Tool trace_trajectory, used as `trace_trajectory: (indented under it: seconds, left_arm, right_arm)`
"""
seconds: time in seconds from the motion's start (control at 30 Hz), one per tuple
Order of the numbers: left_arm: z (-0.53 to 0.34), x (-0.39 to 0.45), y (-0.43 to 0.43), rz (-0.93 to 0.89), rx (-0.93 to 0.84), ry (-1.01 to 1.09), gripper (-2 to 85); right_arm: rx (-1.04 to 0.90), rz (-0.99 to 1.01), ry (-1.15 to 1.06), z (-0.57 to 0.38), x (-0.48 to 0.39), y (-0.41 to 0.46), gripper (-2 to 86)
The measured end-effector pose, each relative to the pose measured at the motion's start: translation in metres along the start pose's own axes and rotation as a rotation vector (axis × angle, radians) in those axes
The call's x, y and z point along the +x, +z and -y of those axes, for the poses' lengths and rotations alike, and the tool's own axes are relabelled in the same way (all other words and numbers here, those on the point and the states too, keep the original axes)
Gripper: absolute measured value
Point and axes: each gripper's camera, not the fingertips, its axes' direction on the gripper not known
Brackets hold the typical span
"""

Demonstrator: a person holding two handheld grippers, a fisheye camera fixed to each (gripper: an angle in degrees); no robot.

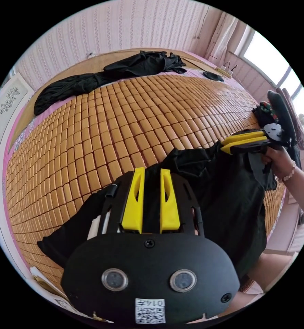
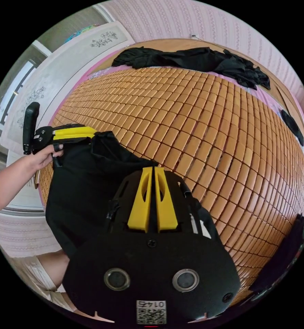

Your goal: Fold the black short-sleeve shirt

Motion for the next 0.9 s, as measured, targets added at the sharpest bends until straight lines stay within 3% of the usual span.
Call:
trace_trajectory:
  seconds: [0.1,0.3,0.43,0.57,0.73,0.9]
  left_arm:
    - [0.000,-0.009,-0.013,-0.018,-0.042,0.003,1.4]
    - [-0.004,-0.039,-0.056,0.050,0.069,-0.092,0.1]
    - [-0.007,-0.054,-0.048,0.060,0.004,-0.136,0.6]
    - [-0.019,-0.070,-0.075,0.005,0.041,-0.209,1.7]
    - [-0.115,-0.089,-0.183,0.012,0.241,-0.325,1.9]
    - [-0.242,-0.127,-0.240,0.203,0.174,-0.539,1.4]
  right_arm:
    - [0.007,0.026,-0.026,0.016,-0.004,0.000,0.9]
    - [0.022,-0.025,-0.105,0.063,-0.011,0.012,0.0]
    - [-0.122,-0.069,-0.134,0.089,-0.017,0.054,0.0]
    - [-0.122,-0.184,-0.113,0.089,-0.022,0.057,0.2]
    - [-0.043,-0.153,-0.148,0.075,-0.050,0.038,1.3]
    - [-0.049,0.054,-0.401,0.096,-0.162,0.067,4.3]
